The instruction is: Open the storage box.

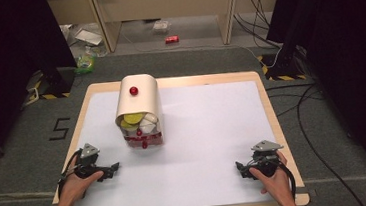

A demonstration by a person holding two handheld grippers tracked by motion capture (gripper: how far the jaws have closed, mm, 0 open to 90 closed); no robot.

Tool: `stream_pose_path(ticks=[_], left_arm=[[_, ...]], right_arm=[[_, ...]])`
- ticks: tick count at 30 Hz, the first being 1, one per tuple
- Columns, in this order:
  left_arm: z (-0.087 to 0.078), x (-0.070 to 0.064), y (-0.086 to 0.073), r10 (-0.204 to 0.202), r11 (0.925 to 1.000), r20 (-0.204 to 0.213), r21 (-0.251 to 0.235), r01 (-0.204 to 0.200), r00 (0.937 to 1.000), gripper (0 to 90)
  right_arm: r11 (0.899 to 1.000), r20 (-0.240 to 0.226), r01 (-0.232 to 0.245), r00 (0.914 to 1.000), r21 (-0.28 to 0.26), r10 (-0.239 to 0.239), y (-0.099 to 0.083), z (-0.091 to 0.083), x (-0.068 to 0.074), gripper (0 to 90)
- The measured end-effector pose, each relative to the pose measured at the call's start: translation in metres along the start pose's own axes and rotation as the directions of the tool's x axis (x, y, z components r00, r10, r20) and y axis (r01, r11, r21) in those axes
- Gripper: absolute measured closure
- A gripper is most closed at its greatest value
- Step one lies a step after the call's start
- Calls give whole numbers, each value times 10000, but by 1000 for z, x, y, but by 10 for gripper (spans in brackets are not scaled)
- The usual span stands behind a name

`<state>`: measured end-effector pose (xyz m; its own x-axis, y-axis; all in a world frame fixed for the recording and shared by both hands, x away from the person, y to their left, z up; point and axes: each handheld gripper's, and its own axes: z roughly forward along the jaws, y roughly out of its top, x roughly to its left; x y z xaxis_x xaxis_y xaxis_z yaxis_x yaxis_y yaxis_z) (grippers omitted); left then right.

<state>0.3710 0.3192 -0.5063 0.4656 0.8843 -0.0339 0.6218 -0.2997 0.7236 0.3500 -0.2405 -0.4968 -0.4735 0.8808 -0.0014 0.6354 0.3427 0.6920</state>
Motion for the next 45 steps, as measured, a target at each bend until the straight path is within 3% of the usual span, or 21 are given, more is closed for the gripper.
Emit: stream_pose_path(ticks=[13,15,16,17,18,19,20,21,23,24,31,34,45], left_arm=[[-2,0,0,-24,9999,-14,-98,24,10000,34],[-5,-1,0,36,9996,45,-288,-34,10000,187],[-9,-2,2,58,9989,193,-471,-49,9998,194],[-9,-2,2,58,9989,193,-471,-49,9998,129],[-12,-4,3,62,9984,187,-561,-52,9998,122],[-13,-6,4,98,9980,194,-625,-85,9998,122],[-17,-9,7,206,9970,290,-755,-184,9994,178],[-19,-12,8,195,9959,332,-885,-165,9993,134],[-23,-15,10,280,9945,444,-1019,-233,9986,175],[-28,-19,13,340,9925,508,-1187,-278,9981,138],[-49,-32,23,625,9819,582,-1822,-509,9963,152],[-59,-42,30,735,9753,875,-2143,-533,9935,151],[-80,-63,45,1063,9554,1257,-2878,-663,9864,151]], right_arm=[[10000,6,0,10000,-9,0,0,0,0,7],[10000,5,2,10000,-22,-2,0,0,0,7],[10000,20,2,10000,-31,-2,0,0,0,7],[10000,20,2,10000,-31,-2,0,0,0,7],[10000,23,20,10000,-30,-20,0,0,0,7],[10000,23,20,10000,-30,-20,0,0,0,7],[10000,19,18,10000,-30,-18,0,0,0,8],[10000,30,25,10000,-29,-25,0,0,0,8],[10000,38,31,10000,-31,-31,0,0,0,8],[10000,44,32,10000,-30,-32,0,0,0,8],[10000,52,38,10000,-34,-38,0,0,0,8],[10000,47,35,10000,-33,-35,0,0,0,8],[10000,23,28,10000,-35,-28,0,0,0,7]])
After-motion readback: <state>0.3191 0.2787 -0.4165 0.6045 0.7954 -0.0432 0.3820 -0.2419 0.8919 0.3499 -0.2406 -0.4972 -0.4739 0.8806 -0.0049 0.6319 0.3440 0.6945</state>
